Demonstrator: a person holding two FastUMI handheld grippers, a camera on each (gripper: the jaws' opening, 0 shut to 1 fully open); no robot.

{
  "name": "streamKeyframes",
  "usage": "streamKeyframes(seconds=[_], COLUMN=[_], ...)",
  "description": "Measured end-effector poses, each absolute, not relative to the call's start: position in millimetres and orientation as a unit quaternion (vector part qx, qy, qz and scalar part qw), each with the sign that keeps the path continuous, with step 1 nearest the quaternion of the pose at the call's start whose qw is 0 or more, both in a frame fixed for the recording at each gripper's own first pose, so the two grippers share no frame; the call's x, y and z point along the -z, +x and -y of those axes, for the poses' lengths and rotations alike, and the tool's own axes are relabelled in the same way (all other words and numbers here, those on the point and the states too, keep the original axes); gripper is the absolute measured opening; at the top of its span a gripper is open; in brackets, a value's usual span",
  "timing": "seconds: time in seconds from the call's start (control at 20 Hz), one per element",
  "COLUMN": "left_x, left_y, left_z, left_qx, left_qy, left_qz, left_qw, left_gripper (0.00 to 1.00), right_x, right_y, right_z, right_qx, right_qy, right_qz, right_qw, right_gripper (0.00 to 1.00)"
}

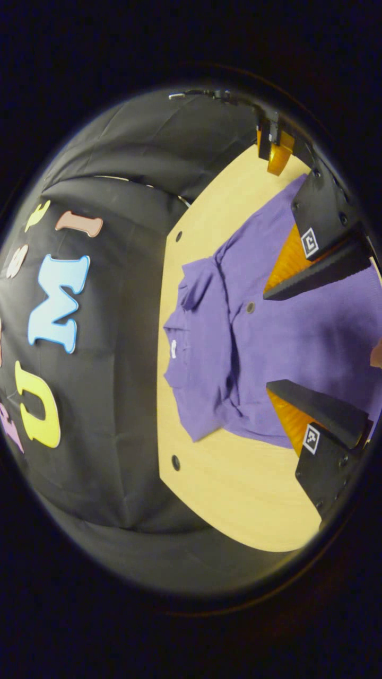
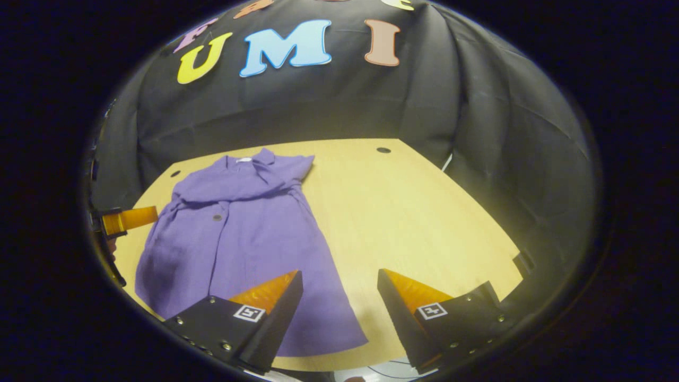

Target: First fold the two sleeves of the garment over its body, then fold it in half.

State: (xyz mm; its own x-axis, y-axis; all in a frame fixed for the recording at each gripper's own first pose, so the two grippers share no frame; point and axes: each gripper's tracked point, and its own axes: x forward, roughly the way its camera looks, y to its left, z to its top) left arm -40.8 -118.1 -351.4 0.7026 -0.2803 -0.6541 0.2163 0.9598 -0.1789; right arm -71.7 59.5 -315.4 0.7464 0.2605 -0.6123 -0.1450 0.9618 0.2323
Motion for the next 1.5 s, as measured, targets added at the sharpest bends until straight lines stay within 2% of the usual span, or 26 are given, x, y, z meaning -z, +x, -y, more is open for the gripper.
streamKeyframes(seconds=[0.35, 0.85, 0.9, 1.05, 1.1, 1.3, 1.35, 1.5], left_x=[365, 403, 405, 415, 415, 420, 421, 421], left_y=[-107, -184, -188, -201, -203, -201, -200, -200], left_z=[63, 2, -3, -11, -11, -7, -5, 6], left_qx=[0.121, 0.106, 0.105, 0.102, 0.102, 0.093, 0.091, 0.091], left_qy=[-0.042, -0.013, -0.011, -0.016, -0.016, -0.014, -0.014, -0.015], left_qz=[-0.377, -0.407, -0.409, -0.417, -0.417, -0.415, -0.416, -0.418], left_qw=[0.917, 0.907, 0.907, 0.903, 0.903, 0.905, 0.905, 0.904], left_gripper=[1.0, 0.95, 0.95, 0.95, 0.98, 0.95, 0.99, 0.99], right_x=[343, 378, 379, 376, 375, 375, 376, 376], right_y=[-96, -113, -115, -120, -124, -134, -136, -137], right_z=[-67, -71, -70, -76, -80, -98, -100, -108], right_qx=[-0.113, -0.107, -0.107, -0.116, -0.121, -0.137, -0.137, -0.142], right_qy=[0.099, 0.141, 0.146, 0.154, 0.151, 0.122, 0.111, 0.084], right_qz=[-0.372, -0.402, -0.402, -0.398, -0.399, -0.407, -0.408, -0.402], right_qw=[0.916, 0.898, 0.898, 0.897, 0.896, 0.895, 0.896, 0.901], right_gripper=[0.89, 0.89, 0.89, 0.97, 0.97, 0.98, 0.99, 1.0])
